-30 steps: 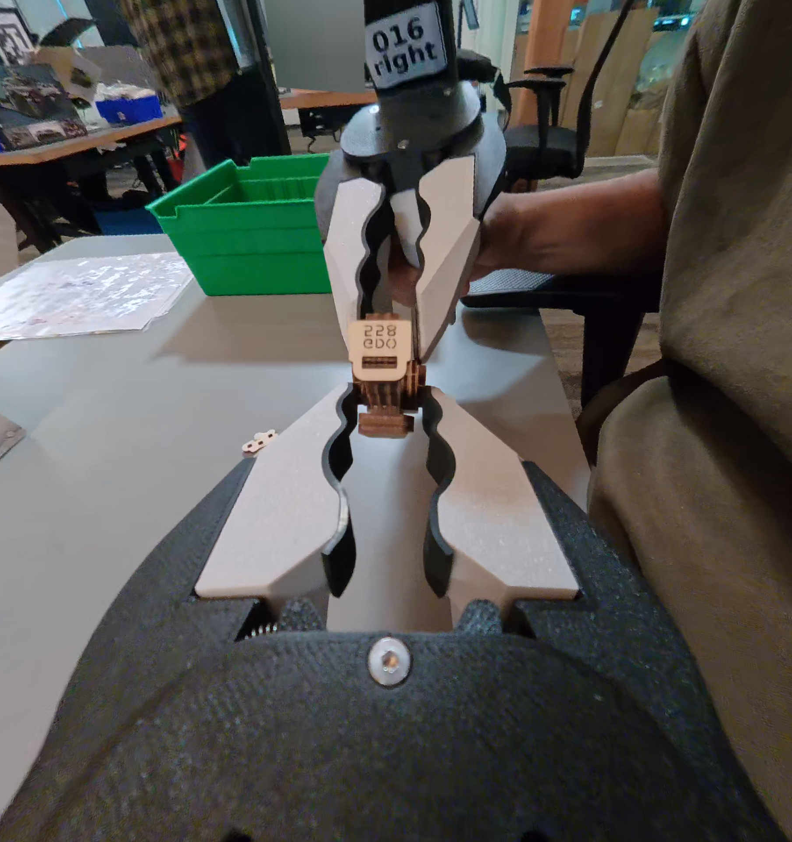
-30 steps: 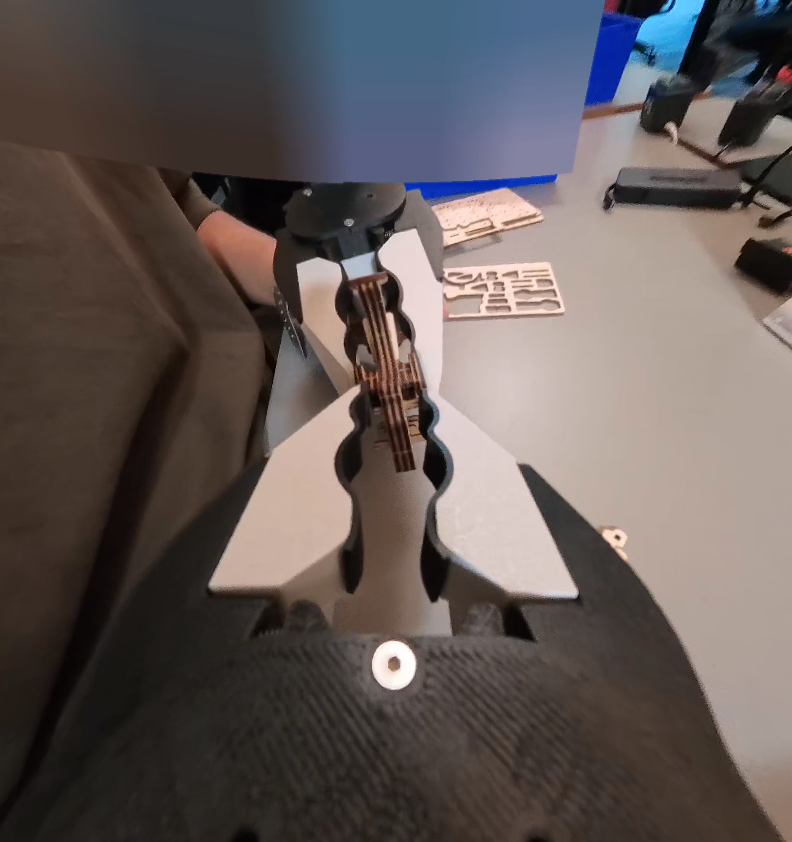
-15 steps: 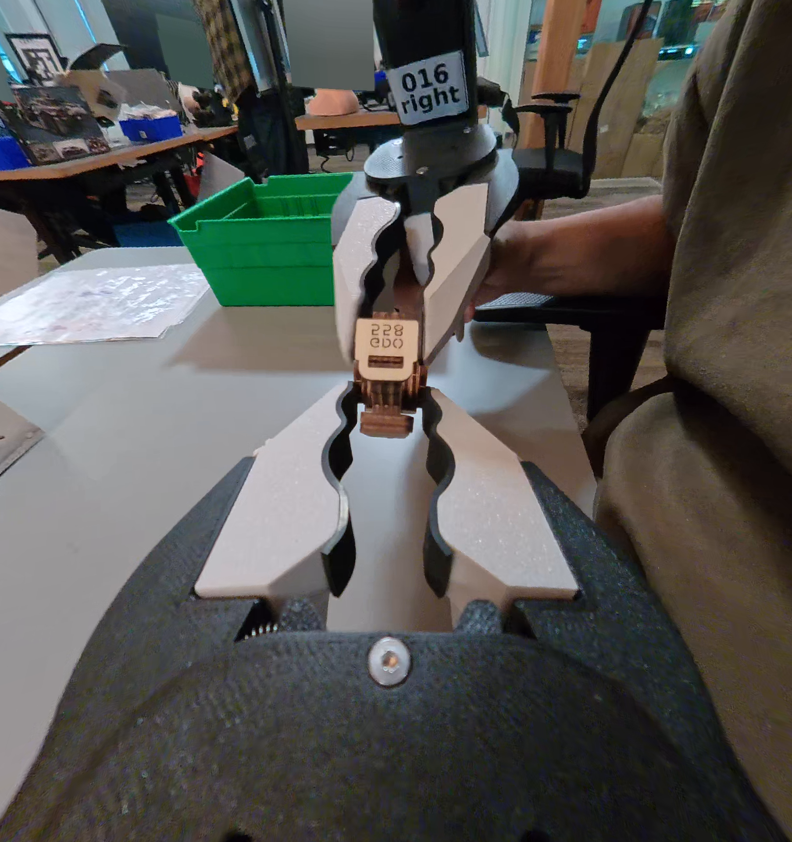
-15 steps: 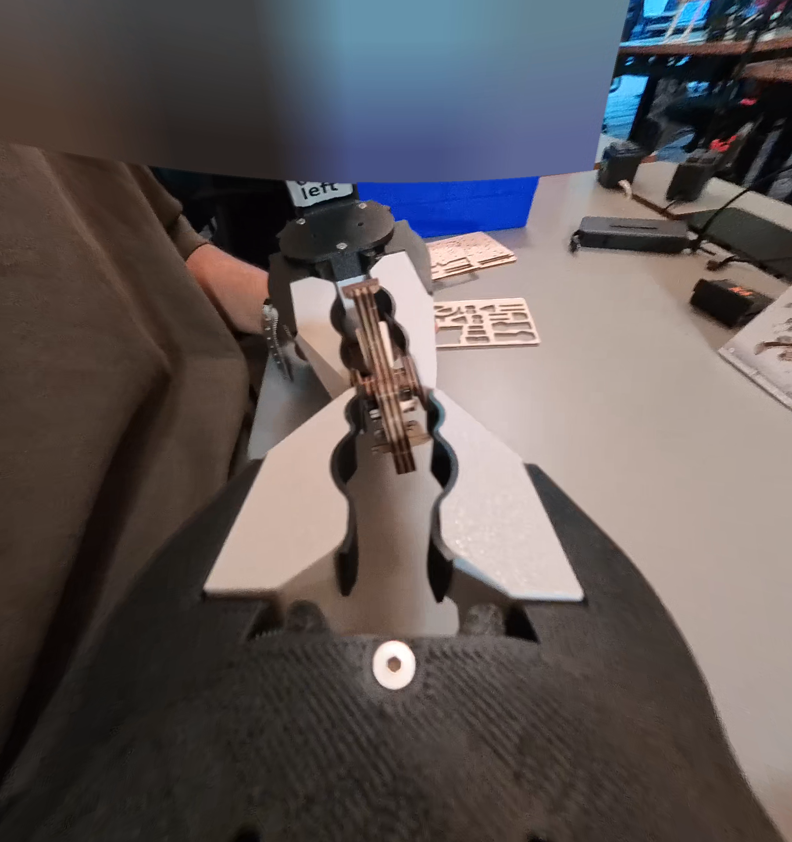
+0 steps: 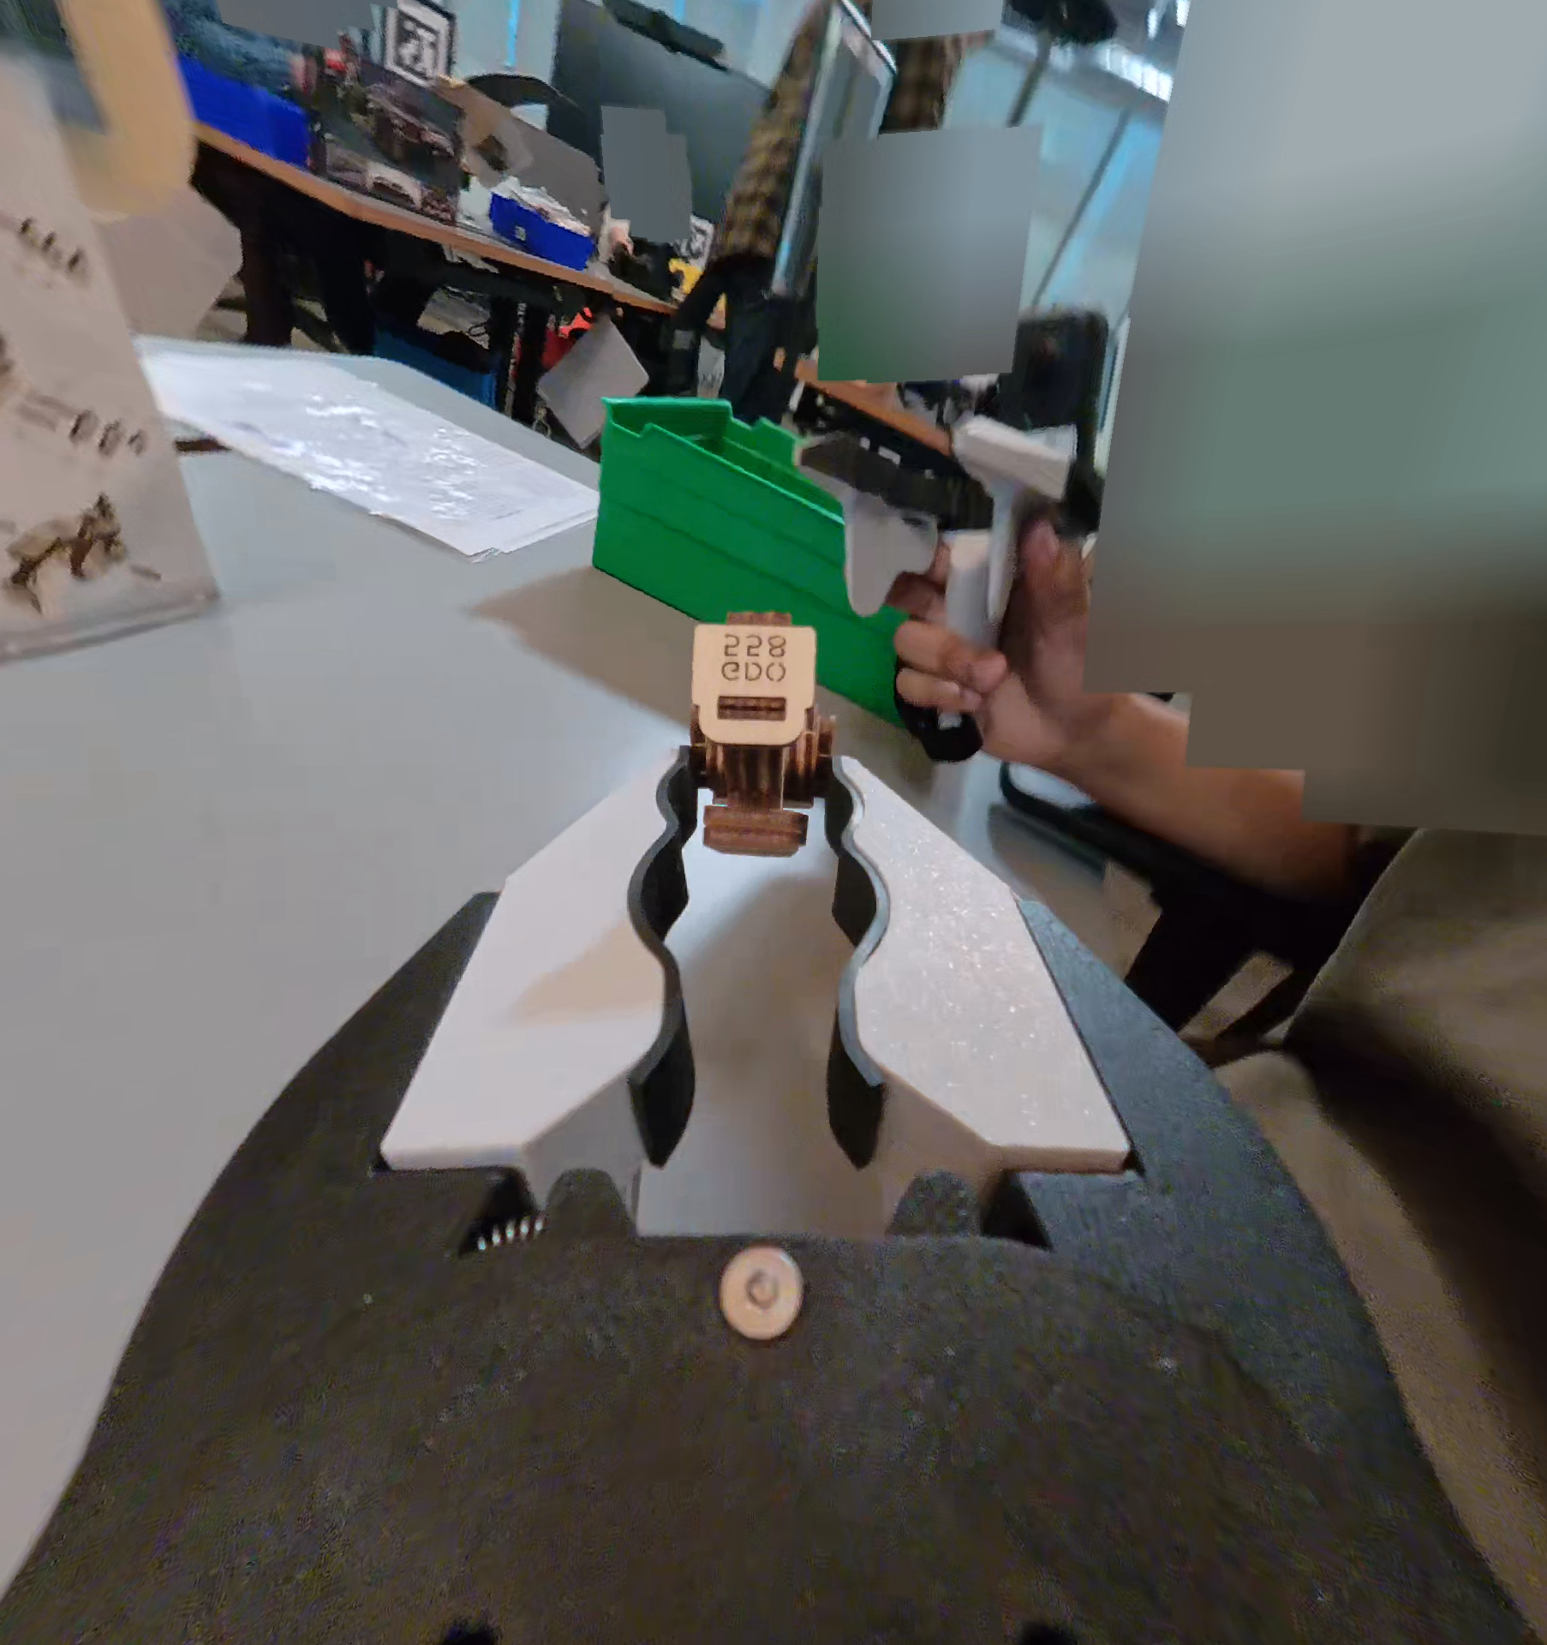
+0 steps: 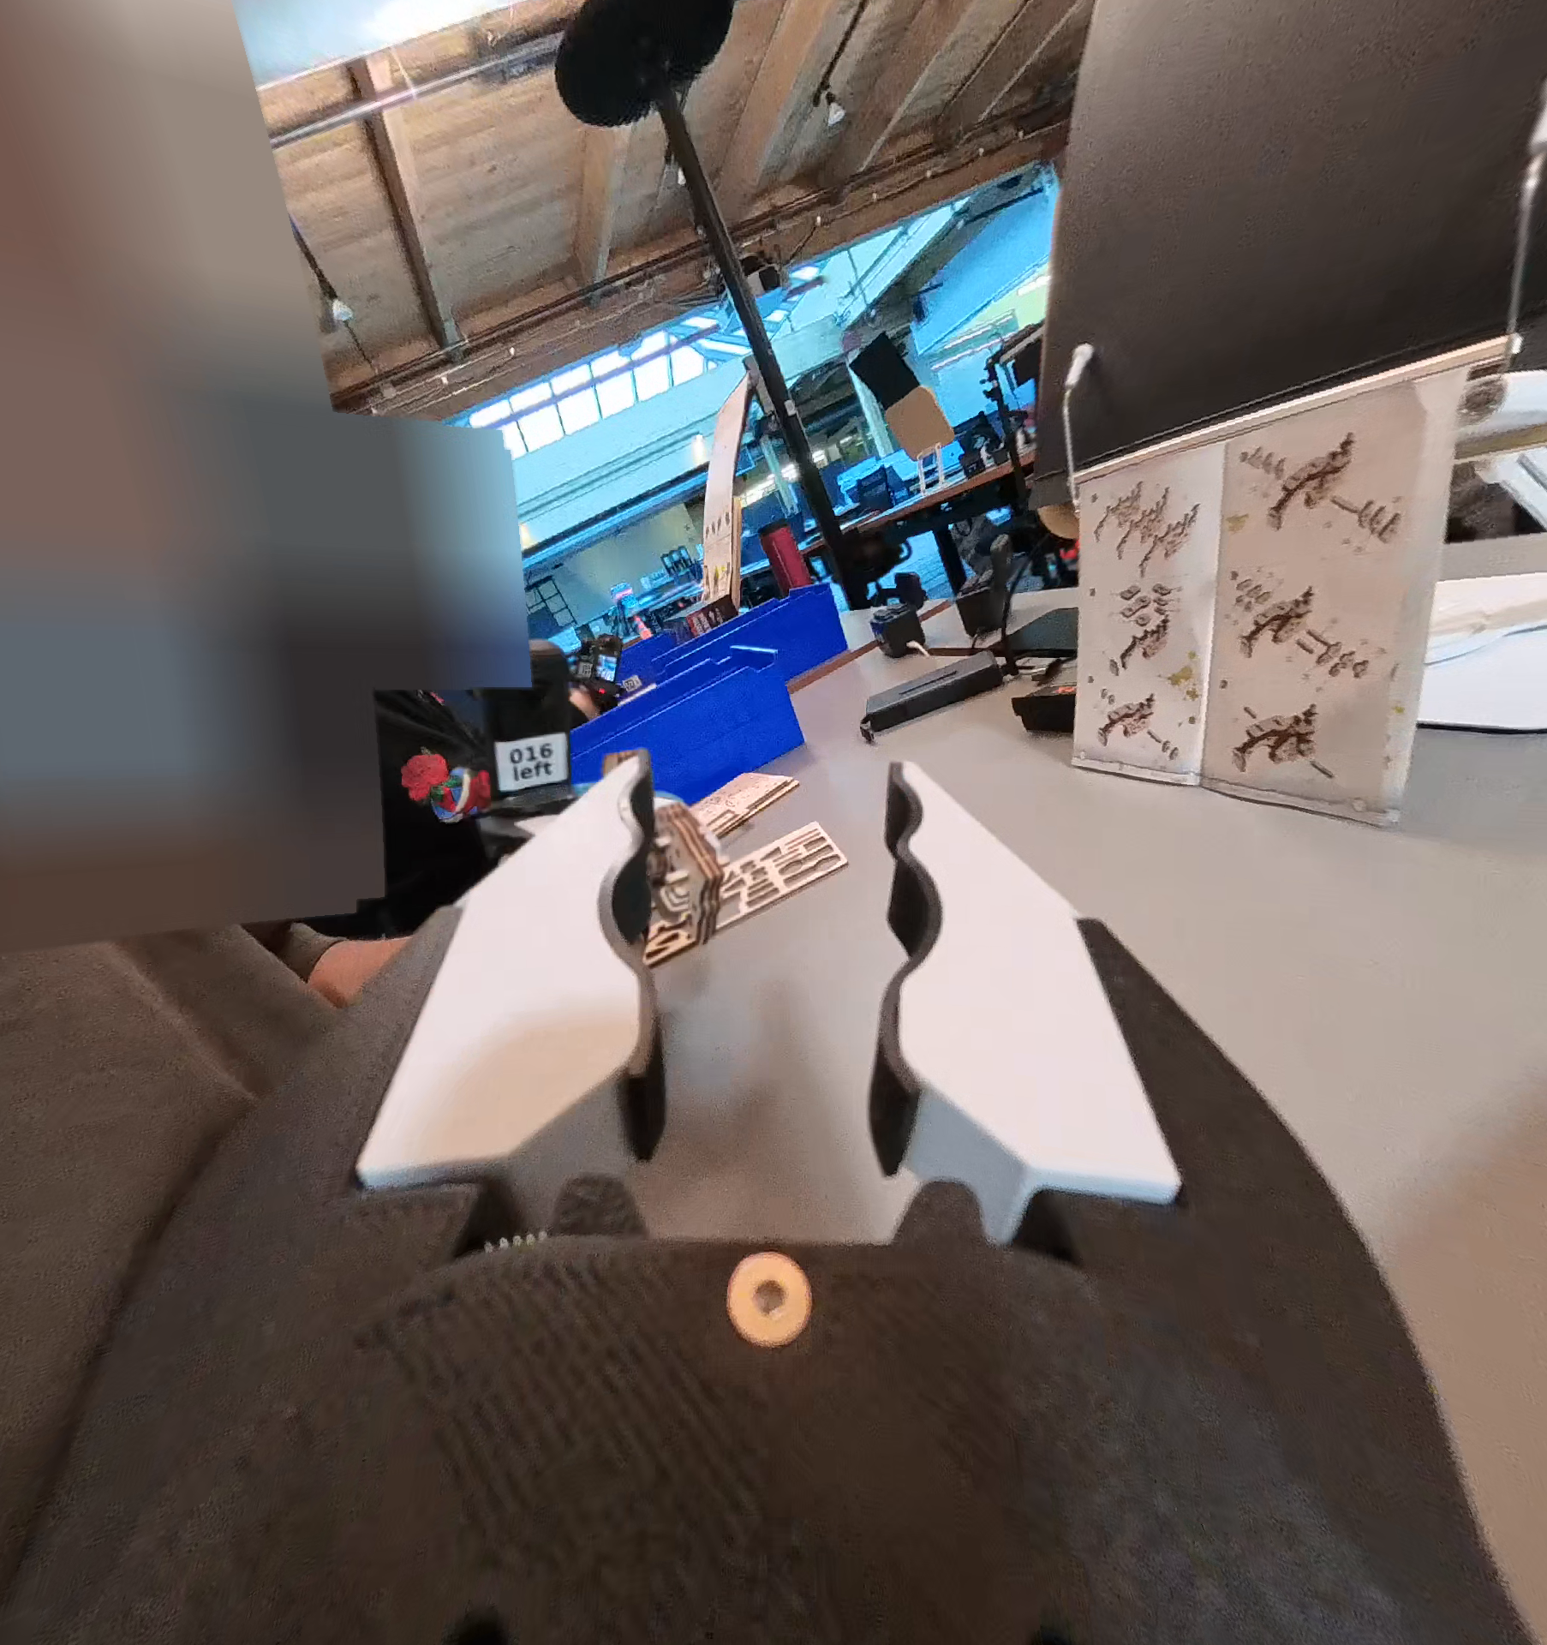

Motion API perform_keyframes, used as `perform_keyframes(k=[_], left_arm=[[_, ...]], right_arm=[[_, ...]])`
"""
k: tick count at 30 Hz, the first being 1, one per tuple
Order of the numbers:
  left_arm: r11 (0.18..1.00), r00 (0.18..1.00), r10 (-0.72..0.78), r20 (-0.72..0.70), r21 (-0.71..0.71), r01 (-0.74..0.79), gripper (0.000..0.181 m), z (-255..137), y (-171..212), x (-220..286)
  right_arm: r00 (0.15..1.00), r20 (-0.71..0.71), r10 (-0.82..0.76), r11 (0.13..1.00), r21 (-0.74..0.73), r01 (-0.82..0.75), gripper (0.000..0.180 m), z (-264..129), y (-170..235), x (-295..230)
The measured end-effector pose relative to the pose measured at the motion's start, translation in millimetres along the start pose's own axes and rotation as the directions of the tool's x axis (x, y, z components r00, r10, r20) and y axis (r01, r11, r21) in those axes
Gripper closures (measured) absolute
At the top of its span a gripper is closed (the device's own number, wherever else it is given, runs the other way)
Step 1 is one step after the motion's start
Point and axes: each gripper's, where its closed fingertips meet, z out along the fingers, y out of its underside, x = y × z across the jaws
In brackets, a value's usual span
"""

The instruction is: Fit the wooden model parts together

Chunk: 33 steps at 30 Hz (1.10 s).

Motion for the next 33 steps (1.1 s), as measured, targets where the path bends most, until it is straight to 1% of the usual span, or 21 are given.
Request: perform_keyframes(k=[1,3,5,8,11,13,15,17,18,20,22,24,27,29,33], left_arm=[[0.997,0.997,-0.073,-0.006,0.026,0.073,0.155,-3,-3,-5],[0.97,0.974,-0.226,-0.034,0.083,0.228,0.156,-9,-8,-17],[0.922,0.93,-0.36,-0.07,0.124,0.367,0.156,-14,-11,-27],[0.862,0.875,-0.474,-0.097,0.151,0.484,0.156,-19,-10,-38],[0.855,0.866,-0.491,-0.092,0.139,0.5,0.156,-16,-7,-38],[0.863,0.872,-0.482,-0.087,0.124,0.49,0.156,-14,-5,-35],[0.866,0.873,-0.481,-0.086,0.11,0.488,0.156,-11,-2,-32],[0.862,0.867,-0.489,-0.09,0.104,0.497,0.156,-9,0,-29],[0.857,0.863,-0.496,-0.094,0.102,0.504,0.156,-8,1,-28],[0.846,0.851,-0.514,-0.105,0.099,0.523,0.156,-7,2,-27],[0.835,0.84,-0.53,-0.115,0.098,0.541,0.156,-6,3,-26],[0.828,0.832,-0.541,-0.125,0.095,0.553,0.156,-6,4,-26],[0.817,0.815,-0.545,-0.196,0.096,0.569,0.156,-6,-3,-18],[0.819,0.813,-0.543,-0.209,0.084,0.568,0.156,-5,-2,-15],[0.804,0.797,-0.569,-0.202,0.068,0.591,0.156,-3,1,-18]], right_arm=[[1.0,-0.008,-0.002,1.0,-0.003,0.002,0.129,0,1,1],[0.999,-0.03,-0.027,0.999,-0.033,0.026,0.129,1,5,5],[0.996,-0.059,-0.062,0.996,-0.075,0.057,0.128,2,12,9],[0.992,-0.091,-0.085,0.989,-0.131,0.073,0.127,5,22,15],[0.982,-0.121,-0.144,0.971,-0.207,0.117,0.126,9,35,19],[0.961,-0.145,-0.236,0.939,-0.29,0.187,0.13,11,46,23],[0.908,-0.195,-0.371,0.868,-0.421,0.264,0.132,9,63,36],[0.838,-0.205,-0.506,0.775,-0.534,0.337,0.125,8,77,46],[0.806,-0.202,-0.557,0.737,-0.566,0.368,0.124,8,81,48],[0.766,-0.193,-0.614,0.696,-0.591,0.409,0.124,11,84,46],[0.755,-0.202,-0.624,0.692,-0.591,0.414,0.123,14,85,44],[0.765,-0.206,-0.61,0.704,-0.585,0.403,0.119,16,88,43],[0.762,-0.205,-0.614,0.693,-0.602,0.396,0.119,14,91,48],[0.76,-0.205,-0.617,0.689,-0.608,0.395,0.119,13,92,51],[0.804,-0.204,-0.559,0.727,-0.587,0.356,0.12,15,96,50]])
